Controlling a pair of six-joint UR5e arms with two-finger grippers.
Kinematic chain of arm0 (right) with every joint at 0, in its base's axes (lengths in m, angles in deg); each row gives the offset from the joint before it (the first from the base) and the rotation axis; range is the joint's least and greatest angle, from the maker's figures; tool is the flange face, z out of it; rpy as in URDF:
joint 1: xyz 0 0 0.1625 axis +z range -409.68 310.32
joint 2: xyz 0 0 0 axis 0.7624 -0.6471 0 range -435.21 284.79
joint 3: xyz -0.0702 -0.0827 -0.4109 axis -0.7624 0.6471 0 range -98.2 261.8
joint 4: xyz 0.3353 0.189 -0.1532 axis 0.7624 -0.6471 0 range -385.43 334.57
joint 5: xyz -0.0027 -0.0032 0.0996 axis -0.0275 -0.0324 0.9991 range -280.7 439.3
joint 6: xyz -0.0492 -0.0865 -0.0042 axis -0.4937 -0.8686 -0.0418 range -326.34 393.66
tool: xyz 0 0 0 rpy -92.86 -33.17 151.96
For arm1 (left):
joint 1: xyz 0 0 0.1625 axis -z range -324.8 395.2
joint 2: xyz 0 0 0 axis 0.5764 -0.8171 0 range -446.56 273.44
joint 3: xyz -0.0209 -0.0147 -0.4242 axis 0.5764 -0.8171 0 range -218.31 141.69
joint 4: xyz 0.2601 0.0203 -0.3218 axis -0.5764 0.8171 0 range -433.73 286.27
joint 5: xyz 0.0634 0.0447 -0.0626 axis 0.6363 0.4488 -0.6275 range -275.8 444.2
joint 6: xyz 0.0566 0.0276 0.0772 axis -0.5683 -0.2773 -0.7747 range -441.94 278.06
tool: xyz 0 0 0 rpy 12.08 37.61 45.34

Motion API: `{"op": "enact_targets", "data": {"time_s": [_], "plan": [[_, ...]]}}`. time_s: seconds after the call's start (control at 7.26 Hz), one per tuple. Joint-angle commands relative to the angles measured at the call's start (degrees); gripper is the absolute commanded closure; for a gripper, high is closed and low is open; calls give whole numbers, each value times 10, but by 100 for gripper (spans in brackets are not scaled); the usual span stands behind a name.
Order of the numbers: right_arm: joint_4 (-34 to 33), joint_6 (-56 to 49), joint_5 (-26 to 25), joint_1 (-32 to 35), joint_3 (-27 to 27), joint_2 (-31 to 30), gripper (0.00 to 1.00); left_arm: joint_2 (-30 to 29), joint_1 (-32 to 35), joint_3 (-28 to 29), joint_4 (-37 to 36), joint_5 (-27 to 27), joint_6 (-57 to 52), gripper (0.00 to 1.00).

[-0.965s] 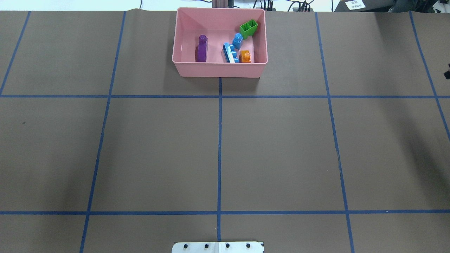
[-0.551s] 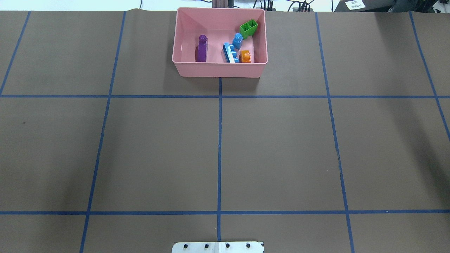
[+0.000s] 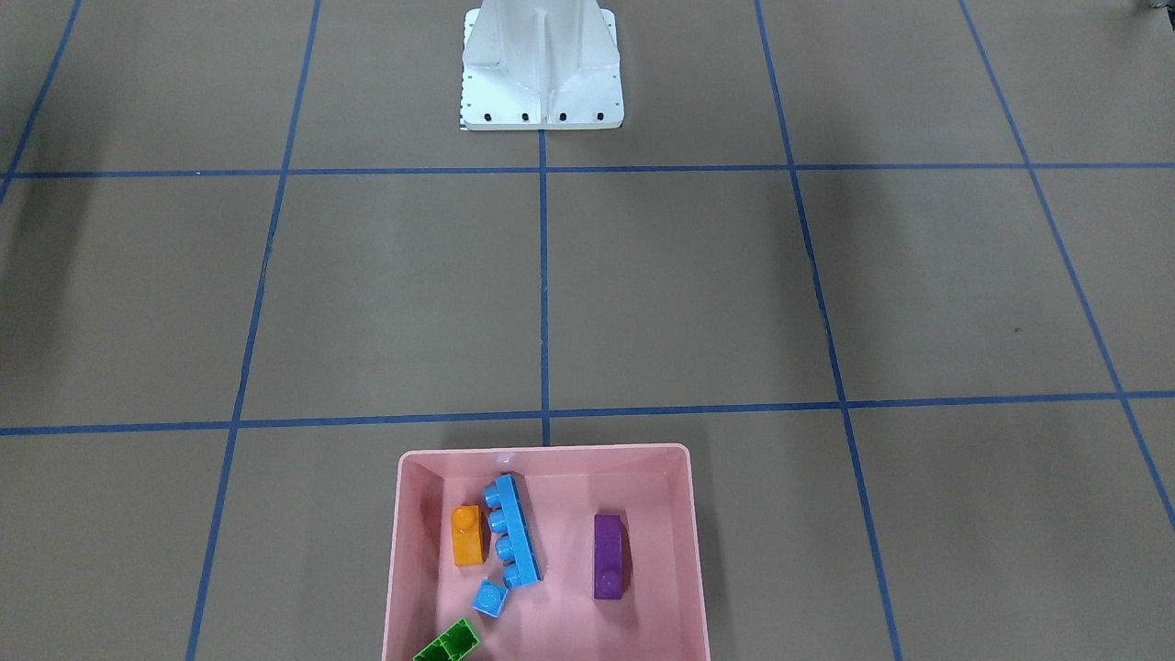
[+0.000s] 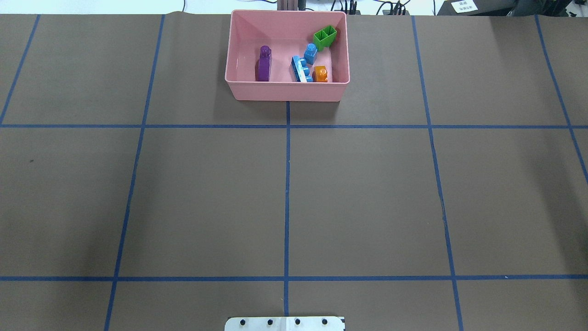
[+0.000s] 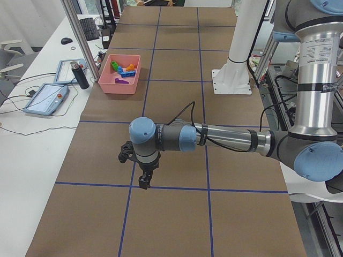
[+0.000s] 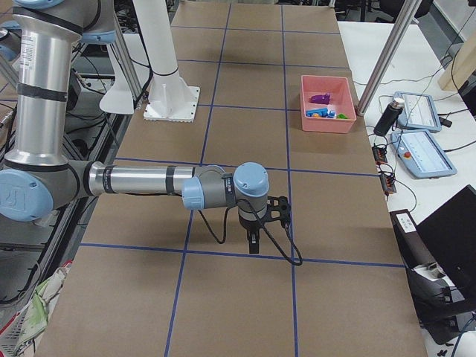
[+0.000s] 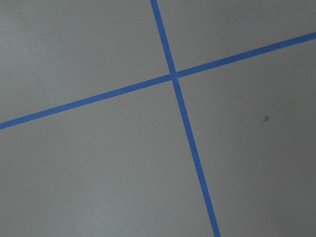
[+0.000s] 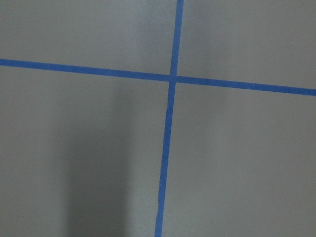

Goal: Put all blocks into box

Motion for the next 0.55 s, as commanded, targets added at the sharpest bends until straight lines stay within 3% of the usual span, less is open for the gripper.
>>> {"op": "enact_targets", "data": {"time_s": [0.0,0.41], "plan": [[2,7,2,-2,0,2,0,0,0,0,0,0,-1,0],[2,15,3,-5,0,2,0,0,0,7,0,-21,0,0]]}}
